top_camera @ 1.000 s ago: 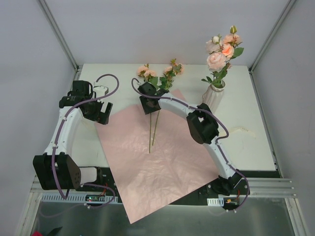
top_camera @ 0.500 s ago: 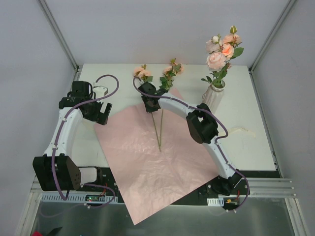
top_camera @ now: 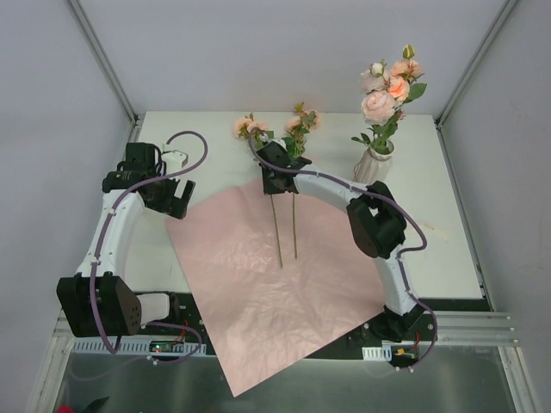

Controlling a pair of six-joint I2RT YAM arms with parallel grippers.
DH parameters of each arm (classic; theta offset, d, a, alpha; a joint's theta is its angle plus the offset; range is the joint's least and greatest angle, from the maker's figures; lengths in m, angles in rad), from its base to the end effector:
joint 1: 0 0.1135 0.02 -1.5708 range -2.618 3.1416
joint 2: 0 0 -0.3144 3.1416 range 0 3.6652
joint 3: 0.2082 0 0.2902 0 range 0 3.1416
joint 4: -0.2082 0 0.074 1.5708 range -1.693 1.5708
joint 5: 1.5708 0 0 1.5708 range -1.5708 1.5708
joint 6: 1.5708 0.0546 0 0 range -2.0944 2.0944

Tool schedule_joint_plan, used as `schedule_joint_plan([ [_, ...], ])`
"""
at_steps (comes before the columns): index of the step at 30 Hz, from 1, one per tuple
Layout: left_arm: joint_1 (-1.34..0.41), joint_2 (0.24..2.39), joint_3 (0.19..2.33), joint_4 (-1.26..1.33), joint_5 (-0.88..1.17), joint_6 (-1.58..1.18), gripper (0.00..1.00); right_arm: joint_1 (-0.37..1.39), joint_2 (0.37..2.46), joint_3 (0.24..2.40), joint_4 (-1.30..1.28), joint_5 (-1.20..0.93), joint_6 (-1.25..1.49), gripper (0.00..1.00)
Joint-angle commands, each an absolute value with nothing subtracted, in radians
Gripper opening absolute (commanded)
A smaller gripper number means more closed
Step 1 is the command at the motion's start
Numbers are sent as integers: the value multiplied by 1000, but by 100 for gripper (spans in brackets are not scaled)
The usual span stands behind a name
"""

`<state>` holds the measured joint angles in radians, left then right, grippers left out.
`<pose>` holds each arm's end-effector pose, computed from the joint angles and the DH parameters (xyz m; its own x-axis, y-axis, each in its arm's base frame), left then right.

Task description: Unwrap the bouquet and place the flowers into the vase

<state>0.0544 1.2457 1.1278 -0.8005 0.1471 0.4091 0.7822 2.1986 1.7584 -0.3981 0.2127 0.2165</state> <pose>0.2863 0.0076 0.3359 -0.7140 0.3552 -0.6033 0.3478 0.9278 0.1346 0.4141 0.3952 0.2065 -0.6416 -0.3415 -0.6868 -0.4618 0.8870 -0.0096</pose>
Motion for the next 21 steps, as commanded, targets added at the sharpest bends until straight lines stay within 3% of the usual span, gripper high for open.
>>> schedule_joint_plan([
  [1,60,1215,1106,-802,132,423,99,778,1976,1691,-273,195,229,1],
  [11,60,1218,1095,-795,137,429,99,787,1712,1335,-282,156,196,1],
  [17,60,1226,1085,-782,147,428,99,802,1589,1132,-337,251,196,1],
  [21,60,1233,1077,-775,152,426,99,801,1586,1103,-383,288,158,1],
])
